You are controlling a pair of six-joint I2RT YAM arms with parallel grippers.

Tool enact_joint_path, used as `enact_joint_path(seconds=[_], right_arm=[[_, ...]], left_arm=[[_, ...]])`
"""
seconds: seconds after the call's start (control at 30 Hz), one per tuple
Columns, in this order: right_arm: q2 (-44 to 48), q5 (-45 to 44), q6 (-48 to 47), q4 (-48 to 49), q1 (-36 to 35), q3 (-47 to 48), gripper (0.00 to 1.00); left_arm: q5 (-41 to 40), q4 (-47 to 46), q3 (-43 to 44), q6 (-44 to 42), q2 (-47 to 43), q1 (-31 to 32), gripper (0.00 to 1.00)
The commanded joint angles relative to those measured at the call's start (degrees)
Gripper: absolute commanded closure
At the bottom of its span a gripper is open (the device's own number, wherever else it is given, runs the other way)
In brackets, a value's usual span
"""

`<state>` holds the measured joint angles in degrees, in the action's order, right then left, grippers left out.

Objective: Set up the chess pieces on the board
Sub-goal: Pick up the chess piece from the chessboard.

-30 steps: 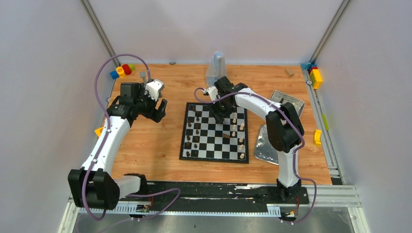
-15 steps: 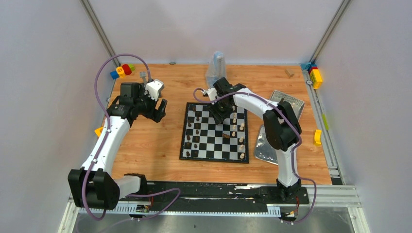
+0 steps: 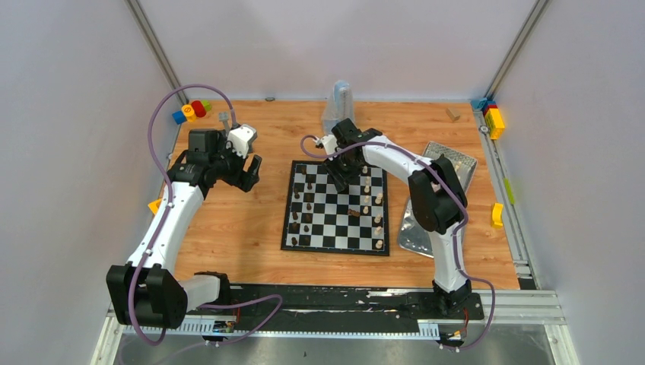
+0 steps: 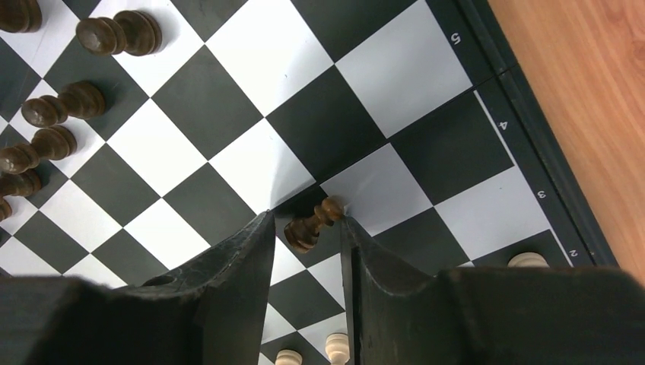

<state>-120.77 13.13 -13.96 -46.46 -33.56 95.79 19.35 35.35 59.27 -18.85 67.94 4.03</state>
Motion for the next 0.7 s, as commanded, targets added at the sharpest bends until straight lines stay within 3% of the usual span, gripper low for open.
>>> enact_joint_path(seconds=[0.0,0.27,0.5,0.67], right_arm=[[-0.7,-0.2,0.8,0.1,0.2,2.4,0.63],[0.1,-2.1,-1.5,-0.1,0.2,1.6,0.7],[1.8,-3.5,-1.6,-0.1,0.2,-0.4,0.63],[1.9,-4.2,-1.8,0.1,0.2,-0.9,0.63]], left_arm=[[0.4,-1.1,-0.3,-0.4,-0.6,-0.4,0.1],[0.4,-1.1,-0.3,-0.5,-0.4,-0.4,0.1],[0.4,-1.1,-0.2,-0.4,-0.3,-0.4,0.1],[0.7,-1.1,-0.1,-0.4,-0.4,-0.4,0.1]])
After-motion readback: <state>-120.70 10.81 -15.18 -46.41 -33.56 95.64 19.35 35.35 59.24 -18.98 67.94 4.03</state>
